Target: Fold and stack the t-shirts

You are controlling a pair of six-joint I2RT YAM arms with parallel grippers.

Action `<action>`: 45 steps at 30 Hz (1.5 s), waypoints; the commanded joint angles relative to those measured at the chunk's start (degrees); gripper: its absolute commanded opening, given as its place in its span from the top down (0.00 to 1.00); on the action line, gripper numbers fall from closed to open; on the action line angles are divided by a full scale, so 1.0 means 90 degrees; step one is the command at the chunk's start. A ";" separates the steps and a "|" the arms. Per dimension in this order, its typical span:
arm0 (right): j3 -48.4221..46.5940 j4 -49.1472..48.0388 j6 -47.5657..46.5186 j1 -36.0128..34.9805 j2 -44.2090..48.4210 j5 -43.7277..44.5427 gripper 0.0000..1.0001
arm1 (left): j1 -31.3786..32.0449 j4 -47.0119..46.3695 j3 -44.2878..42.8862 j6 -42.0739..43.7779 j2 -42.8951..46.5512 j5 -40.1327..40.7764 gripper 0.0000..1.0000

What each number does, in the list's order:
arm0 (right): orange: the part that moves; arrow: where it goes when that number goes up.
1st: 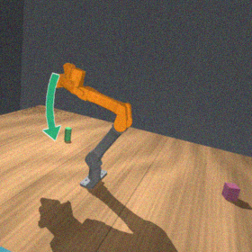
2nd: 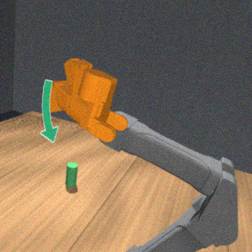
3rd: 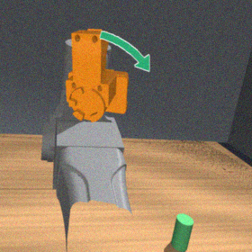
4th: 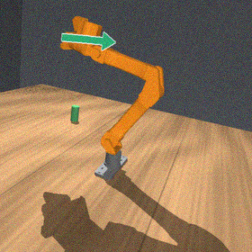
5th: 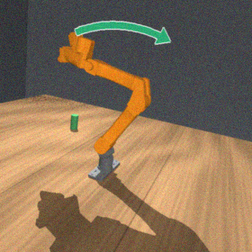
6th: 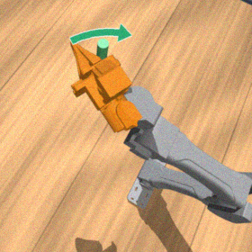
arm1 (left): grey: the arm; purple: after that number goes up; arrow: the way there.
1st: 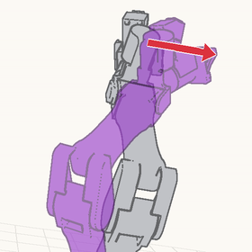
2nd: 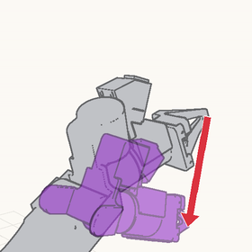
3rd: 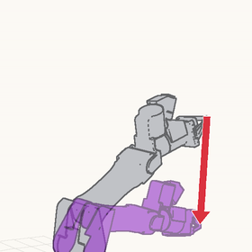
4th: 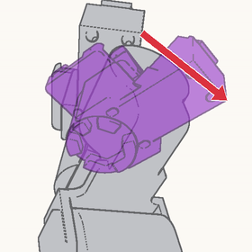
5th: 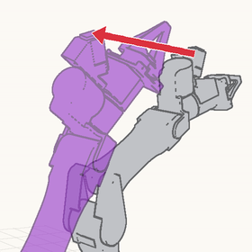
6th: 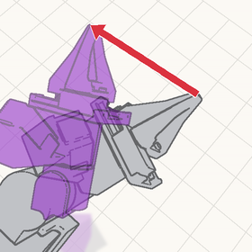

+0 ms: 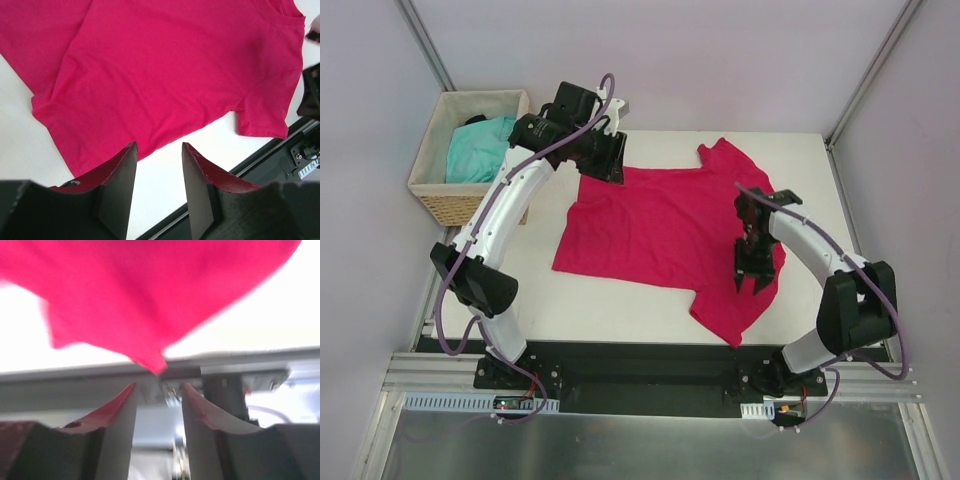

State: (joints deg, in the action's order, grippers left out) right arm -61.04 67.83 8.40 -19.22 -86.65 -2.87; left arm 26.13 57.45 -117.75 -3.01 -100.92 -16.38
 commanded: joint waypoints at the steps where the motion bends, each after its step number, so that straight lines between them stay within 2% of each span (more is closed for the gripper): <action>1: -0.1555 -0.0182 0.0200 0.0046 -0.0789 0.0944 0.63 | -0.0052 0.0023 -0.0363 -0.0066 -0.0085 0.0004 0.60; 3: -0.1899 -0.0640 -0.0170 0.0056 -0.1425 0.0624 0.68 | -0.0071 -0.0006 -0.0451 -0.0076 -0.0153 -0.0045 0.60; 4: -0.1958 -0.1136 -0.0240 0.0056 -0.1552 0.0583 0.73 | -0.0081 -0.0026 -0.0480 -0.0076 -0.0173 -0.0045 0.60; 6: -0.1881 -0.1598 -0.0280 0.0085 -0.1777 0.0495 0.76 | -0.0100 -0.0026 -0.0568 -0.0086 -0.0231 0.0033 0.61; 8: -0.1822 -0.2077 -0.0309 0.0182 -0.1895 0.0378 0.98 | -0.0159 -0.0026 -0.0588 -0.0086 -0.0222 0.0033 0.61; 9: -0.1754 -0.2155 -0.0280 0.0212 -0.1963 0.0407 0.99 | -0.0179 -0.0036 -0.0588 -0.0086 -0.0183 0.0043 0.61; 11: -0.1666 -0.2555 -0.0289 0.0328 -0.2022 0.0368 0.99 | -0.0247 -0.0026 -0.0530 -0.0086 -0.0163 0.0043 0.61; 15: -0.1909 -0.2674 -0.0338 0.0563 -0.2392 0.0388 0.99 | -0.0325 -0.0055 -0.0393 -0.0076 -0.0066 0.0013 0.62; 23: -0.3430 -0.1835 -0.0455 0.0769 -0.3378 0.0895 0.99 | -0.0384 -0.0046 -0.0188 -0.0066 0.0052 0.0082 0.63; 30: -0.4330 -0.1171 -0.0271 0.0856 -0.4063 0.1608 0.99 | -0.0452 -0.0055 -0.0022 -0.0105 0.0110 0.0131 0.63; 36: -0.5219 -0.1061 -0.0288 0.1100 -0.4619 0.1385 0.99 | -0.0511 -0.0065 -0.0041 -0.0135 0.0169 0.0180 0.63; 45: -0.5718 -0.0672 -0.0445 0.1267 -0.5088 0.1237 0.99 | -0.0618 -0.0075 -0.0168 -0.0223 0.0149 0.0219 0.63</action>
State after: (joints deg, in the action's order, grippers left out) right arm -109.34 56.88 5.08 -8.05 -130.65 8.71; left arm 21.23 57.30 -117.80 -3.79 -102.63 -15.42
